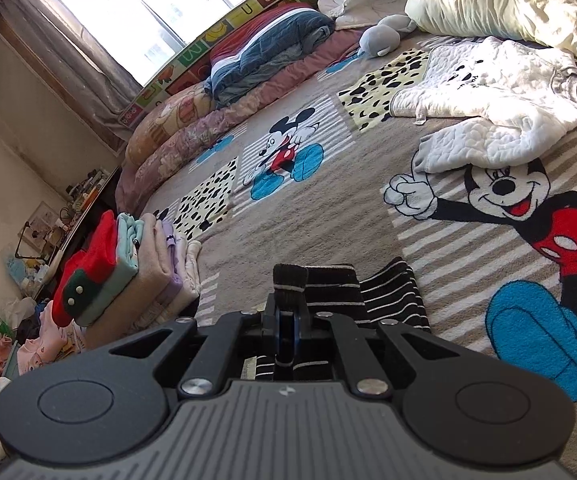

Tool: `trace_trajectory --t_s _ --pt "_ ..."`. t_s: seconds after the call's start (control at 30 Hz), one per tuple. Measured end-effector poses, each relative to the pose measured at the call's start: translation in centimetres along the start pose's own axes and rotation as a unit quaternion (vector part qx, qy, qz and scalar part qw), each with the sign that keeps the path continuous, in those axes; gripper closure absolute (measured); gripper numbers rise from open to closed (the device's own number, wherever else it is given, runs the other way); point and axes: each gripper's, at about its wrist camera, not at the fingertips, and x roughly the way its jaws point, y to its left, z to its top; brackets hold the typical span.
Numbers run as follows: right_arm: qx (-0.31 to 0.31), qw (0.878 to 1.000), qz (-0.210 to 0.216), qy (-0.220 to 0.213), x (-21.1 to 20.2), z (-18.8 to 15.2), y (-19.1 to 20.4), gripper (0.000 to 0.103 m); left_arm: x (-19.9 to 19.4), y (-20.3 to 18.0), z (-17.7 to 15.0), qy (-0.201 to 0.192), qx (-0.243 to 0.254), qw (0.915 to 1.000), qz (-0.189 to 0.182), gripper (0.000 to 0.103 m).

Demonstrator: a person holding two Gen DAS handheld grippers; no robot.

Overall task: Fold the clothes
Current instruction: 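Lift the held garment edge with the right tool and fold it toward the left tool, then lower the folded edge beside the left tool and open the right tool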

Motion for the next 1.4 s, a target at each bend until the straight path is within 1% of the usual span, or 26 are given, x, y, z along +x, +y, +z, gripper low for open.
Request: trace_trajectory --t_s 0.1,0.23,0.43,0.57,0.6,0.67,0.77,0.9,1.13,1.2,1.3,1.37,1.4 --pt "-0.013 1.000 -0.001 0.009 1.6 0.2 1.2 0.095 -0.2 0.9 0.1 -0.010 -0.027 0.9996 0.000 0.047" --pt "-0.029 0.999 -0.005 0.017 3.7 0.4 2.6 0.095 0.4 2.3 0.1 0.008 -0.063 0.9979 0.010 0.047" --pt "-0.049 0.998 -0.022 0.032 7.2 0.5 3.6 0.095 0.3 3.8 0.1 0.011 -0.111 0.9937 -0.013 0.047" --pt "-0.060 0.996 -0.045 0.055 10.0 -0.1 3.3 0.095 0.3 4.6 0.0 0.015 -0.136 0.9895 -0.046 0.046" --pt "-0.065 0.995 -0.050 0.059 10.6 -0.3 3.2 0.095 0.2 4.5 0.0 0.013 -0.133 0.9896 -0.053 0.046" --pt "-0.073 0.993 -0.056 0.068 11.6 -0.7 3.2 0.095 0.2 4.1 0.0 0.014 -0.120 0.9904 -0.067 0.042" --pt "-0.088 0.991 -0.063 0.083 13.1 -1.4 3.4 0.095 0.4 3.6 -0.2 0.020 -0.107 0.9916 -0.071 0.040" --pt "-0.107 0.988 -0.060 0.092 14.1 -2.0 3.9 0.095 0.4 4.1 -0.2 0.019 -0.118 0.9896 -0.079 0.040" --pt "-0.127 0.985 -0.058 0.100 15.3 -1.7 5.1 0.095 0.3 5.1 -0.2 0.017 -0.145 0.9854 -0.088 0.039" --pt "-0.129 0.985 -0.053 0.099 15.5 -1.6 5.4 0.088 0.2 5.5 -0.2 0.014 -0.158 0.9832 -0.091 0.039" --pt "-0.115 0.990 -0.026 0.080 14.8 -0.9 4.9 0.066 0.0 6.0 -0.3 0.009 -0.177 0.9795 -0.096 0.039" --pt "-0.106 0.992 -0.015 0.063 14.0 -0.3 4.4 0.065 -0.1 6.4 -0.3 0.006 -0.190 0.9769 -0.099 0.039" --pt "-0.101 0.993 -0.012 0.059 13.7 -0.1 3.9 0.062 -0.2 6.6 -0.3 0.005 -0.196 0.9755 -0.101 0.039"
